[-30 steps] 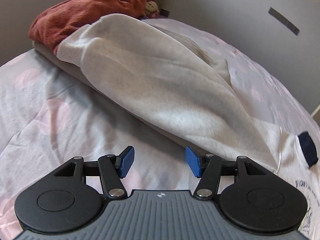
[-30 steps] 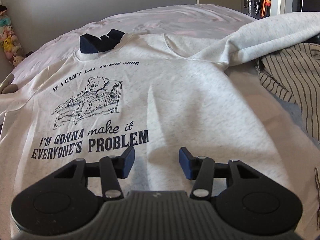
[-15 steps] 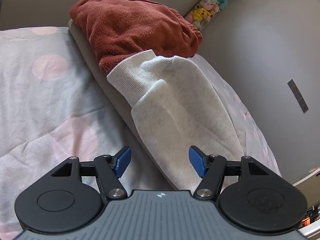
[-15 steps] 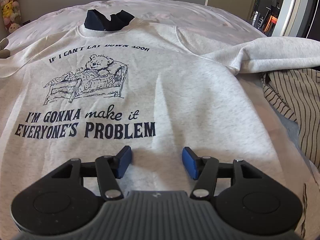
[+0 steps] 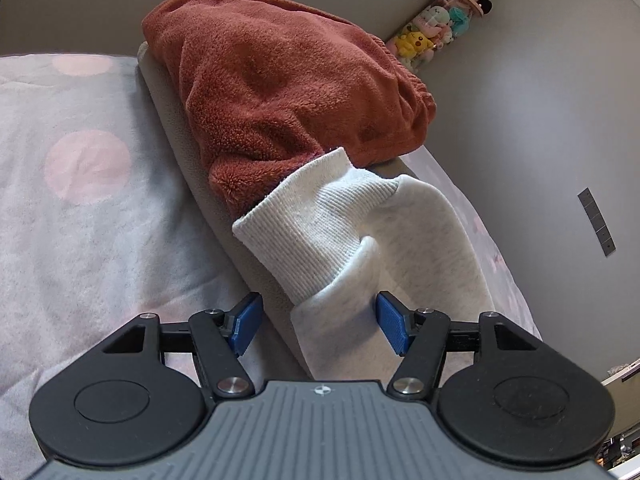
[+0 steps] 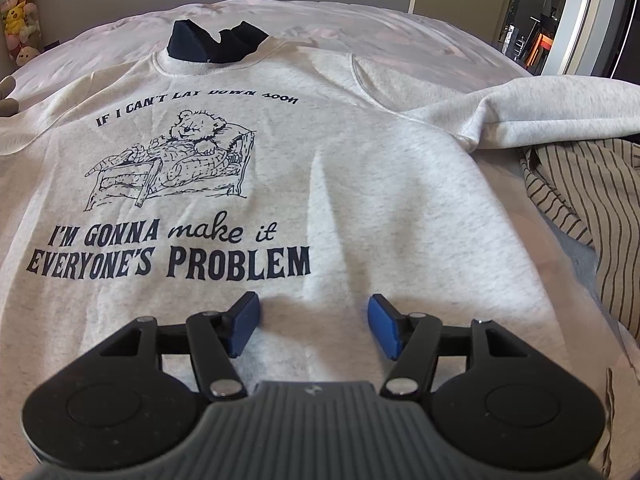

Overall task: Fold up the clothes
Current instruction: 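Grasp the other sleeve cuff with the left tool and fold it across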

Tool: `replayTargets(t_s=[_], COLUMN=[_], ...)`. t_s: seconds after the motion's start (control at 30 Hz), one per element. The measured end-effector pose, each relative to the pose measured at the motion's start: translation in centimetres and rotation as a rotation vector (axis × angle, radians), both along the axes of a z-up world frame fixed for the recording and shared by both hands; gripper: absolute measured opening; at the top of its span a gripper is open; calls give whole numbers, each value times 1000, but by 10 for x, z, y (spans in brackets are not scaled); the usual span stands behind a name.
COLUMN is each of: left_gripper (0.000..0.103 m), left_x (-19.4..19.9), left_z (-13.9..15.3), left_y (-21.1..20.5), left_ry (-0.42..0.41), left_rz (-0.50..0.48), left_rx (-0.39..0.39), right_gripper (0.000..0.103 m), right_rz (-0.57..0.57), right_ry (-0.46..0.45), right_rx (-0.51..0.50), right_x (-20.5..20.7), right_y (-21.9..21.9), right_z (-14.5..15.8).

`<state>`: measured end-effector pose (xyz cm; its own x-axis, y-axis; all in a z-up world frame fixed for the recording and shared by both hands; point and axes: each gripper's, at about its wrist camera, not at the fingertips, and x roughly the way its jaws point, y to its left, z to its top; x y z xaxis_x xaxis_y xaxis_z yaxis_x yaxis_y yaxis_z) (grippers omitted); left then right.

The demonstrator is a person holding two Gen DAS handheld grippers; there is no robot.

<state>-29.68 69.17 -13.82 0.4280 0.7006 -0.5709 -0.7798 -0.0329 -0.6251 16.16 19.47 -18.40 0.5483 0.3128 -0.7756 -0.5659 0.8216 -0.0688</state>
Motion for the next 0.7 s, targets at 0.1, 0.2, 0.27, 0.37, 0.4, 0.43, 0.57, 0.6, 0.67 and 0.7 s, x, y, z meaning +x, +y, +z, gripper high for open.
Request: replayTargets(t_s=[0.1,0.2,0.27,0.37,0.4,0.43,0.57,0.6,0.67,0.7], left_gripper=[25,17,15,15,15,14,14,14,14,14], left_x=[3,9,15,31,37,45,85,97,124,140], left_z=[13,32,49,81,93,105,152,163,183,192], left_y=[-3,-8,-14,-25,-29,-34,-58,-66,-81,-88], left_ry=[54,84,91,88,82,75,42,37,22,13], left_rz=[-28,-61,-88,-141,-161,-184,-282,-307,-364,-393], left_rx=[52,97,131,194,216,239,323,342,375,387], right_gripper=[66,67,67,67,67,67,67,67,67,67], right_rz=[-2,-4,-4,-6,-9,-13,-27,-27,-14,-6], right_ry=[1,1,-1,-9,-13,-19,-30,-28,-21,-17], right_rx=[6,14,22,43,51,61,86,91,105,113], right_x=[1,1,1,1,2,2,7,9,16,20], right_y=[0,0,-1,-3,-4,-5,-8,-8,-5,-3], right_z=[0,0,1,5,7,10,18,20,25,29])
